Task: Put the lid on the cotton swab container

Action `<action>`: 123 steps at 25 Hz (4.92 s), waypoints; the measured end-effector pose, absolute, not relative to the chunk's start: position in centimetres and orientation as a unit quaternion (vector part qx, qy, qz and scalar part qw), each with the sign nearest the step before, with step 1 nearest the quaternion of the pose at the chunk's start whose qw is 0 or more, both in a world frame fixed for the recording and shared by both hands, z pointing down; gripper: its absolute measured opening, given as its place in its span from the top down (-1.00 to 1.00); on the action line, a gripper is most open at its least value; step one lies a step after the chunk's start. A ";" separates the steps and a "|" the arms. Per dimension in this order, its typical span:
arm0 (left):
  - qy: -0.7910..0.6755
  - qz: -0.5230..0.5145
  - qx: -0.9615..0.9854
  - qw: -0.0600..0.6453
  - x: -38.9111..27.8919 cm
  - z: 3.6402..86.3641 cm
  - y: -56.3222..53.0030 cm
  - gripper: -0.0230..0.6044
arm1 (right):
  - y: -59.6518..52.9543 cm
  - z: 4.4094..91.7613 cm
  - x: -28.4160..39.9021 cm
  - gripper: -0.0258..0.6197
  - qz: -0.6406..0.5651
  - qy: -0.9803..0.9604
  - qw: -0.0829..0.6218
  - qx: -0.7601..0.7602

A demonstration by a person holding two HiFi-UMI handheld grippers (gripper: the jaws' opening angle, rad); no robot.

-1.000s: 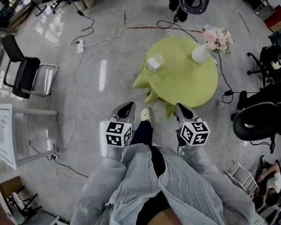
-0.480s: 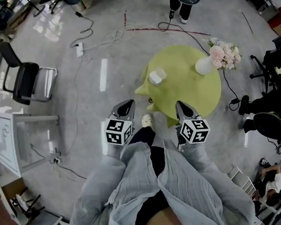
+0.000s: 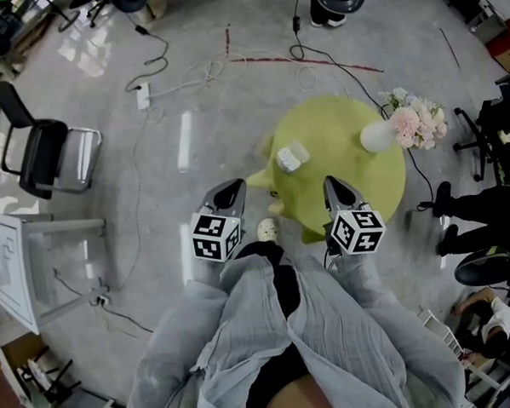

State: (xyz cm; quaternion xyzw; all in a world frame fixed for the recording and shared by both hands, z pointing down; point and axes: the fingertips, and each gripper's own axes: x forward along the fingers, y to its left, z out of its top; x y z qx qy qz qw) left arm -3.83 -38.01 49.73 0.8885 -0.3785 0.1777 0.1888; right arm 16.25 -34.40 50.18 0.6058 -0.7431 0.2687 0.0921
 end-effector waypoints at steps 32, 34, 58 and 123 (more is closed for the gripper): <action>-0.390 0.165 0.880 0.213 -3.8 52.3 -39.4 0.87 | -45.1 56.1 16.5 0.92 0.292 -0.752 0.182 0.563; -0.391 0.165 0.879 0.218 -3.5 52.6 -39.5 0.87 | -45.1 56.5 16.3 0.92 0.299 -0.753 0.186 0.556; -0.399 0.163 0.873 0.229 -3.6 53.3 -39.3 0.87 | -43.6 56.0 12.9 0.92 0.299 -0.783 0.191 0.511; -0.408 0.180 0.860 0.247 -5.4 55.3 -38.4 0.87 | -42.2 58.2 8.3 0.92 0.259 -0.804 0.303 0.441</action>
